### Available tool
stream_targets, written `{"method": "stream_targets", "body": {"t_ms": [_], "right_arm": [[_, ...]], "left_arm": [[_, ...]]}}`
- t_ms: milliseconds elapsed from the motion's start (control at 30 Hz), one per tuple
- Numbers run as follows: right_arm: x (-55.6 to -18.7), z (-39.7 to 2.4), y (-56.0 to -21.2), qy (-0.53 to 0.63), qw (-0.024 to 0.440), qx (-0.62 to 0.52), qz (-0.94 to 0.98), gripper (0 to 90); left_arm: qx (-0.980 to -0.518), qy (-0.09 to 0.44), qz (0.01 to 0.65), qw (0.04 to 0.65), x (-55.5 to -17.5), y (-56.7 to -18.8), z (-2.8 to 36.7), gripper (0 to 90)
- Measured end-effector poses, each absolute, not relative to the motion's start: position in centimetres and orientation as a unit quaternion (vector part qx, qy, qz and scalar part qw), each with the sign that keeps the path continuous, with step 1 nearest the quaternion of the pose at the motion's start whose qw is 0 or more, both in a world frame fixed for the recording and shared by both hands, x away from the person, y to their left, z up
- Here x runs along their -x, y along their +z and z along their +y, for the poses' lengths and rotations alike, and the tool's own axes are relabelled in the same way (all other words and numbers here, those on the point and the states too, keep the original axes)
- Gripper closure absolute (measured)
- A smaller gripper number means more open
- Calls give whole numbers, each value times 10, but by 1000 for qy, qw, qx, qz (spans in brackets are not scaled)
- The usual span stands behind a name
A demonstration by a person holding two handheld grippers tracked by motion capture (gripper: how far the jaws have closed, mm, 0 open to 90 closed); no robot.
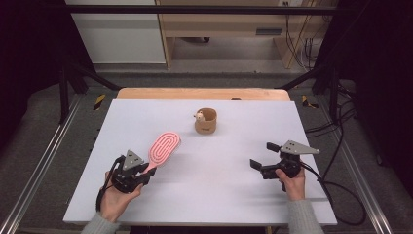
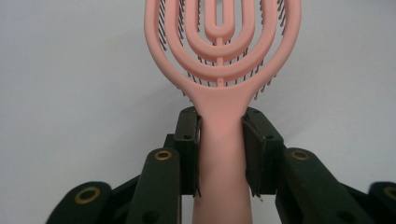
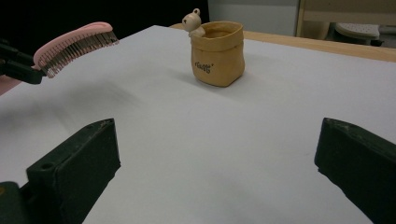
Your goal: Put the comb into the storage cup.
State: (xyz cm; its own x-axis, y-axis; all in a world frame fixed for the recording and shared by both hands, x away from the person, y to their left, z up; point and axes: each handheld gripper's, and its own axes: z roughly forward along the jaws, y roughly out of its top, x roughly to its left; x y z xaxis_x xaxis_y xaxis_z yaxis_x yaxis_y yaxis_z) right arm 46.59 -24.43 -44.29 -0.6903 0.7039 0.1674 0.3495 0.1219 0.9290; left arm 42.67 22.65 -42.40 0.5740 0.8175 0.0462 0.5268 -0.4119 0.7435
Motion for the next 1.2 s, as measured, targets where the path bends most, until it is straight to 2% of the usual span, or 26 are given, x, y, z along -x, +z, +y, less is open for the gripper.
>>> {"method": "stream_targets", "body": {"t_ms": [1200], "right_arm": [[-464,-223,-431,562,162,-357,728,3]], "left_arm": [[-808,223,393,379,-431,-410,201,692]]}}
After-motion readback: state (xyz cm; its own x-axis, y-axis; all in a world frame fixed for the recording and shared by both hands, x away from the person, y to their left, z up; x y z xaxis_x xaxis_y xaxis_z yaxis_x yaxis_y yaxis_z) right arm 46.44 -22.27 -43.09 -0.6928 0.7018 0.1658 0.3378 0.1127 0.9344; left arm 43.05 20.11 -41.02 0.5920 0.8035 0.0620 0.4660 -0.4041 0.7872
